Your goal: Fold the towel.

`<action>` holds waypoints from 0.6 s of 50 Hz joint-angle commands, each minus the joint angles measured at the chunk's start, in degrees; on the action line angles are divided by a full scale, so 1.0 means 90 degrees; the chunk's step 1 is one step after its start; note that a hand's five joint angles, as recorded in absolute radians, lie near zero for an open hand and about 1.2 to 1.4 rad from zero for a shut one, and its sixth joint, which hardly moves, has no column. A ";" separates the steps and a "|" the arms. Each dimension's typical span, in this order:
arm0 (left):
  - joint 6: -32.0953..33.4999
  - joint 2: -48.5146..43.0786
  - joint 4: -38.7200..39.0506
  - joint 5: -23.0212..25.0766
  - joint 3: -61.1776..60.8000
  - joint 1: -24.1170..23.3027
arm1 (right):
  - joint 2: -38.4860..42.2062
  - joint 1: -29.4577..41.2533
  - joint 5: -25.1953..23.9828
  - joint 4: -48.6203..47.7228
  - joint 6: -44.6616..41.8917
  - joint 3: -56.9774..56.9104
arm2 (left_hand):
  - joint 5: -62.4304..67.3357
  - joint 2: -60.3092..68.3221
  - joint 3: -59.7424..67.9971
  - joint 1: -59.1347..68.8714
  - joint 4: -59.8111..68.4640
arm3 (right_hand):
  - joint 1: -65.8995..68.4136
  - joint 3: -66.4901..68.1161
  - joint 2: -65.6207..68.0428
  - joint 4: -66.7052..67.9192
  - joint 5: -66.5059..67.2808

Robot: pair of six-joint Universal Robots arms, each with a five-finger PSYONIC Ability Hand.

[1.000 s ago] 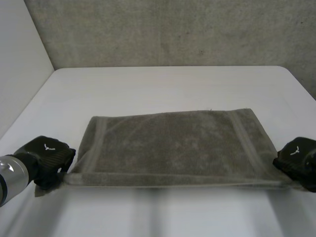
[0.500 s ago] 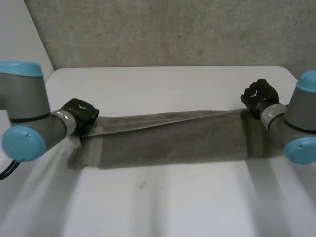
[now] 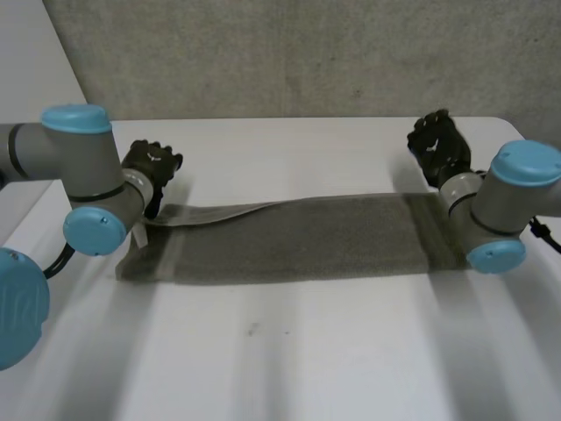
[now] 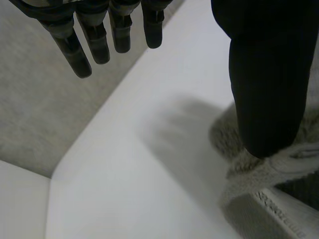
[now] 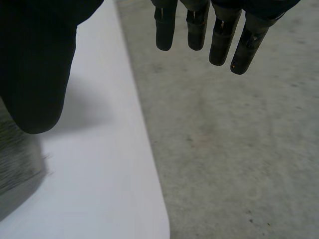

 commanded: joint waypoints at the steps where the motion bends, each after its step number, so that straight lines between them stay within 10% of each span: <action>1: -0.0406 0.0709 0.0051 0.0017 -0.0464 -0.0088 | -0.1304 -0.0109 0.0033 0.0106 0.1488 0.0984 | -0.0260 -0.0107 -0.0120 -0.0155 -0.0112 | -0.0205 -0.0231 -0.0360 -0.0356 -0.0396; 16: -0.0631 0.2057 0.0479 0.0622 -0.2787 0.0146 | -0.2655 -0.1065 -0.0904 0.2732 0.2262 0.2968 | -0.0073 0.0080 0.0067 0.0032 0.0075 | -0.0205 -0.0231 -0.0360 -0.0356 -0.0396; 30: -0.0650 0.1930 0.1007 0.0632 -0.3169 0.0342 | -0.2266 -0.1857 -0.1705 0.1574 0.2194 0.3818 | -0.0092 0.0061 0.0048 0.0013 0.0056 | 0.1932 0.1906 0.1778 0.1782 0.1741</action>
